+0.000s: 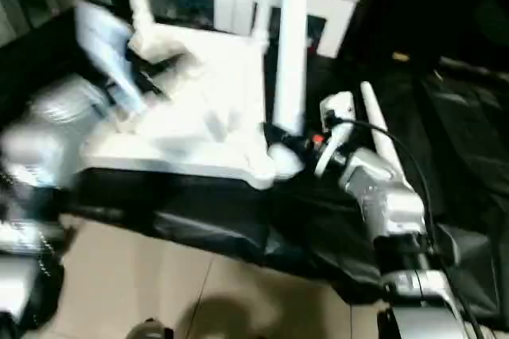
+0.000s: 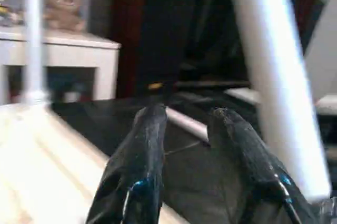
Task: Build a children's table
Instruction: Pick table leg
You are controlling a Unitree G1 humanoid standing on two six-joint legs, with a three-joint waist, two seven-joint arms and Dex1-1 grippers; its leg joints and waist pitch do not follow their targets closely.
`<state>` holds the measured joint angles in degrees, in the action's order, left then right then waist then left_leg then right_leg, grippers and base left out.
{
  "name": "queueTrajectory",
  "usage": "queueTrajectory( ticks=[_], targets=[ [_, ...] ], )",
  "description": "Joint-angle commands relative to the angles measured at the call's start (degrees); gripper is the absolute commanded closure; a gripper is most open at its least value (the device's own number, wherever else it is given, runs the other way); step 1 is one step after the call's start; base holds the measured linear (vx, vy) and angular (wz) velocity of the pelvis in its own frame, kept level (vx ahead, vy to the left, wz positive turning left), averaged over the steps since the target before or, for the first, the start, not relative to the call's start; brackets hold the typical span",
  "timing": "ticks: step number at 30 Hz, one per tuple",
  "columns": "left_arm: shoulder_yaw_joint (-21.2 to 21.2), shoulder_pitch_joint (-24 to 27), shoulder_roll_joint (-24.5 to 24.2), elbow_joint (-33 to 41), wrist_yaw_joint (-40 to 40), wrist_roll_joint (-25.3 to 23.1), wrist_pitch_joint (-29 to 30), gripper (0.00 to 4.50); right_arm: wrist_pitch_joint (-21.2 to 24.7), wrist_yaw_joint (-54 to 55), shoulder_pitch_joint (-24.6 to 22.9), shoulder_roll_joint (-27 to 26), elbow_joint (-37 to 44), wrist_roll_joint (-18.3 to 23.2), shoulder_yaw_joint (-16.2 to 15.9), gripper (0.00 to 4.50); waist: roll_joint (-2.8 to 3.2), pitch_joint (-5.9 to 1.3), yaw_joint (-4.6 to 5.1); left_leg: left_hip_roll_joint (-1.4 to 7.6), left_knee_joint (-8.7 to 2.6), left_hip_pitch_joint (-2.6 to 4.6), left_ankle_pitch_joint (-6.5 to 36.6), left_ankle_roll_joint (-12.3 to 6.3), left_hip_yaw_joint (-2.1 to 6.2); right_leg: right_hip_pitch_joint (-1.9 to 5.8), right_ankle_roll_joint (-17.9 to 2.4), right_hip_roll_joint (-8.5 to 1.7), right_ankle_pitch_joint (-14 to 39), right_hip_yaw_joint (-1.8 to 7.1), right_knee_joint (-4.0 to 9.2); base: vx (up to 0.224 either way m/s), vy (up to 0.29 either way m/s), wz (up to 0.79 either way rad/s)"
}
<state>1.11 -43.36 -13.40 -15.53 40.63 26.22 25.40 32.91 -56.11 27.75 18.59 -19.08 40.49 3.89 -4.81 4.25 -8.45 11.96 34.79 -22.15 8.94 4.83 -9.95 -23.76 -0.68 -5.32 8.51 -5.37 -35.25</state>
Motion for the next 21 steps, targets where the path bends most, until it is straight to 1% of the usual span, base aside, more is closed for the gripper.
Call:
queueTrajectory(
  ticks=[1,2,3,4,5,6,7,8,9,10,11,13,15,16,17,18,19,20,21],
  targets=[
    [0.56,-1.31,1.07,1.65,2.05,2.57,0.54,2.91,4.40,-0.92,-0.58,1.05,3.77,4.85,2.89,2.63,-0.39,-4.67,-0.07,1.28,-4.23,1.38,15.43,-0.04,-0.09,3.05,-9.44,-3.55,20.22,2.53,4.47,0.000,0.000,0.00],
    [1.46,-1.65,1.75,2.08,2.20,4.09,1.57,2.91,5.56,-1.02,-0.98,1.20,4.66,6.20,3.20,2.63,-0.25,-4.79,-0.09,1.43,-4.29,1.28,15.57,0.61,0.11,2.93,-8.34,-3.69,21.70,2.48,4.54,0.000,0.000,0.00],
    [2.24,-1.93,2.31,2.49,2.36,5.56,2.61,2.91,6.55,-1.07,-1.28,1.31,5.37,7.29,3.48,2.63,-0.48,-4.70,-0.02,1.28,-4.37,0.87,15.44,1.06,0.19,3.23,-7.26,-3.68,23.06,2.32,4.68,0.000,0.000,0.00],
    [3.87,-2.50,3.39,3.67,2.95,9.44,5.73,2.91,8.49,-1.13,-1.79,1.53,6.64,9.27,4.04,2.63,-0.46,-4.72,-0.09,1.26,-4.22,1.01,15.46,1.35,0.09,3.08,-7.18,-3.74,23.46,2.35,4.58,0.000,0.000,0.00],
    [4.79,-2.83,3.99,4.92,3.67,12.76,8.81,2.91,9.91,-1.16,-2.14,1.79,7.55,10.26,4.32,2.63,-0.43,-4.67,-0.09,1.22,-4.14,1.08,15.53,1.49,0.12,2.90,-7.00,-3.76,24.34,2.30,4.72,0.000,0.000,0.00],
    [5.09,-2.72,4.31,6.59,4.86,16.32,12.11,2.91,11.05,-1.43,-2.38,2.17,8.21,10.47,4.19,2.63,-0.41,-4.68,-0.16,1.18,-4.17,0.95,15.44,1.64,0.25,2.93,-6.74,-3.71,25.14,2.17,4.82,0.000,0.000,0.00],
    [5.08,-2.61,4.39,7.22,5.36,17.60,13.32,2.73,11.30,-1.60,-2.45,2.33,8.36,10.34,4.01,2.63,-0.16,-4.69,-0.15,1.17,-4.13,0.97,15.57,1.89,0.25,2.87,-6.71,-3.75,25.32,2.17,4.74,0.000,0.000,0.00],
    [5.06,-2.44,4.64,8.14,6.03,20.24,16.23,2.62,11.87,-2.04,-2.64,2.66,8.81,10.06,3.56,2.63,-0.37,-4.68,-0.09,1.17,-4.16,0.89,15.48,1.98,0.27,2.88,-6.30,-3.70,25.72,2.11,4.91,0.000,0.000,0.00],
    [5.07,-2.42,4.83,8.46,6.28,21.71,18.00,2.55,12.19,-2.33,-2.73,2.85,9.06,9.87,3.29,2.63,-0.18,-4.61,-0.10,1.16,-4.20,0.92,15.53,2.08,0.28,2.77,-6.37,-3.62,25.69,2.13,4.97,0.000,0.000,0.00],
    [4.95,-2.52,4.99,8.32,6.31,22.77,19.95,2.55,12.45,-2.69,-2.90,3.05,9.39,9.78,3.04,2.63,-0.27,-4.64,-0.11,1.16,-4.19,0.90,15.52,2.08,0.28,2.80,-6.31,-3.58,25.58,2.11,4.97,0.000,0.000,0.00],
    [4.95,-2.52,4.99,8.32,6.31,22.77,19.95,2.50,12.45,-2.69,-2.90,3.05,9.39,9.78,3.04,2.63,-0.41,-4.66,-0.14,1.03,-4.15,0.79,15.13,1.97,0.24,2.83,-5.91,-3.44,25.48,2.08,5.02,0.000,0.000,0.00],
    [3.37,-2.25,5.08,8.01,6.80,22.01,21.42,2.20,13.16,-2.97,-3.78,3.60,10.98,9.30,2.06,2.63,-0.45,-4.72,-0.18,1.08,-4.25,0.78,14.50,1.84,0.31,2.91,-4.43,-3.39,25.85,2.09,5.21,0.000,0.000,0.00],
    [1.06,-2.00,5.53,7.33,7.23,20.00,22.40,2.11,13.93,-2.60,-4.91,4.26,13.25,8.79,0.69,2.63,-0.21,-4.70,-0.33,1.17,-4.35,0.92,14.36,1.93,0.34,2.85,-3.77,-3.32,25.65,2.14,5.30,0.000,0.000,0.00],
    [0.78,-2.11,5.89,7.08,6.44,19.75,22.91,2.10,14.20,-2.11,-5.08,4.38,13.93,8.79,0.46,2.63,-0.23,-4.64,-0.32,1.19,-4.39,0.90,14.59,1.99,0.34,2.85,-3.56,-3.33,25.81,2.15,5.40,0.000,0.000,0.00],
    [0.42,-2.34,6.33,6.50,5.45,18.98,22.86,2.10,14.00,-1.75,-5.15,4.53,14.57,8.41,0.11,2.63,0.17,-4.75,-0.31,1.21,-4.46,0.82,14.61,2.32,0.49,3.01,-3.53,-3.34,25.44,2.11,5.25,0.000,0.000,0.00],
    [0.27,-2.49,6.59,6.14,4.71,18.56,22.79,2.04,13.81,-1.54,-5.15,4.60,14.92,8.13,-0.08,2.63,-0.07,-4.83,-0.27,1.21,-4.42,0.86,14.62,2.43,0.45,2.98,-3.39,-3.37,25.09,2.09,5.37,0.000,0.000,0.00],
    [-0.44,-3.00,6.85,4.80,2.53,16.77,21.75,1.84,13.66,-1.00,-4.95,4.66,15.26,7.26,-0.26,2.63,0.18,-4.88,-0.22,1.22,-4.45,0.83,14.67,2.62,0.50,3.02,-3.55,-3.32,24.17,2.12,5.31,0.000,0.000,0.00],
    [-0.62,-3.12,6.91,4.48,2.02,16.33,21.48,1.72,13.62,-0.87,-4.90,4.67,15.33,7.04,-0.30,2.63,0.06,-4.82,-0.21,1.21,-4.49,0.82,14.76,2.63,0.48,2.98,-3.51,-3.24,24.01,2.10,5.41,0.000,0.000,0.00],
    [-0.55,-3.76,7.71,2.79,-0.58,14.26,19.24,1.70,12.94,-0.81,-5.19,5.03,16.28,5.90,-1.03,2.63,0.06,-4.83,-0.27,1.17,-4.47,0.91,14.97,2.72,0.46,3.02,-3.29,-3.21,23.88,2.12,5.52,0.000,0.000,0.00]
  ],
)
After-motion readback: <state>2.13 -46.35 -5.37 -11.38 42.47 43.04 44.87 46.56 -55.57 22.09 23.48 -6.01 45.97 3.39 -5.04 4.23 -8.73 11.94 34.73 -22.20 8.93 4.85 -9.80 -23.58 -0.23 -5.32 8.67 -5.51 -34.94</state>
